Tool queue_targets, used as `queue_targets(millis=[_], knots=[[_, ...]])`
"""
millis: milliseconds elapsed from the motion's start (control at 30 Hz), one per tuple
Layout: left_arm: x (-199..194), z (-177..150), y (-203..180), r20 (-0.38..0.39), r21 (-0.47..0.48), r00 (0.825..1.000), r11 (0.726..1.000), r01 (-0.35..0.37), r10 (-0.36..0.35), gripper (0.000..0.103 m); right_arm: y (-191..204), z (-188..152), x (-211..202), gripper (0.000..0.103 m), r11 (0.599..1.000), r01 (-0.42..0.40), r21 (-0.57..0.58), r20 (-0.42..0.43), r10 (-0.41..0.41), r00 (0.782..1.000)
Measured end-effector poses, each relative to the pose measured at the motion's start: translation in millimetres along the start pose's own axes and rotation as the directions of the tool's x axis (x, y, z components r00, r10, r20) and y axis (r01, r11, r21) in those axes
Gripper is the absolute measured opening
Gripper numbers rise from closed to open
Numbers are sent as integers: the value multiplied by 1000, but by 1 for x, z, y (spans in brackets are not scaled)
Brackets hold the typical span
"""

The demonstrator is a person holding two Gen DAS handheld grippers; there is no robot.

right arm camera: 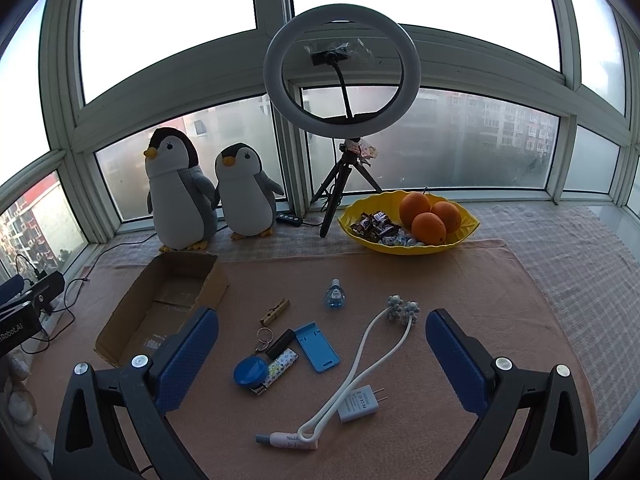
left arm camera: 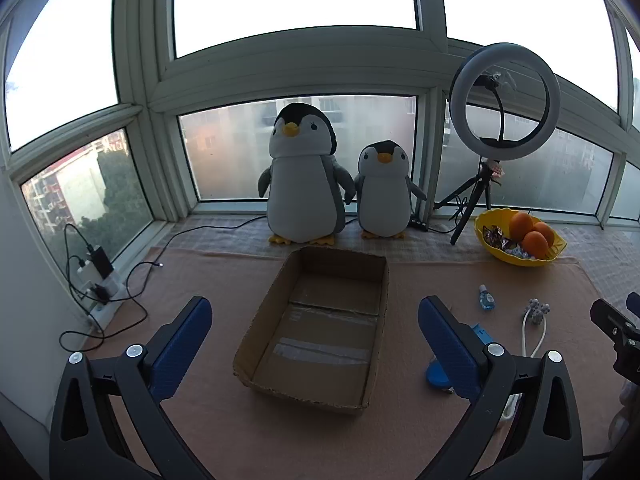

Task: Organize rigid objects

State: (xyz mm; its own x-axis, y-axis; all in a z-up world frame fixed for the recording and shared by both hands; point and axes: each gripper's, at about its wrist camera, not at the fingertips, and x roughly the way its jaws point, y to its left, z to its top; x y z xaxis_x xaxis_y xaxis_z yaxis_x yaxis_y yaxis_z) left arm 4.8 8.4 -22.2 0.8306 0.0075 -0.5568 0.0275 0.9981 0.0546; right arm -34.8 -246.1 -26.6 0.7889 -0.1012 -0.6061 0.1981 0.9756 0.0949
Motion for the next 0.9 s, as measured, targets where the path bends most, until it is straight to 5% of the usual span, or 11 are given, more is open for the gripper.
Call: queue_targets(millis=[900], knots=[[2, 1, -4, -2, 4, 1000, 1000, -1, 1, 103, 0, -1, 3, 102, 1000, -2, 2, -6, 2, 1000]])
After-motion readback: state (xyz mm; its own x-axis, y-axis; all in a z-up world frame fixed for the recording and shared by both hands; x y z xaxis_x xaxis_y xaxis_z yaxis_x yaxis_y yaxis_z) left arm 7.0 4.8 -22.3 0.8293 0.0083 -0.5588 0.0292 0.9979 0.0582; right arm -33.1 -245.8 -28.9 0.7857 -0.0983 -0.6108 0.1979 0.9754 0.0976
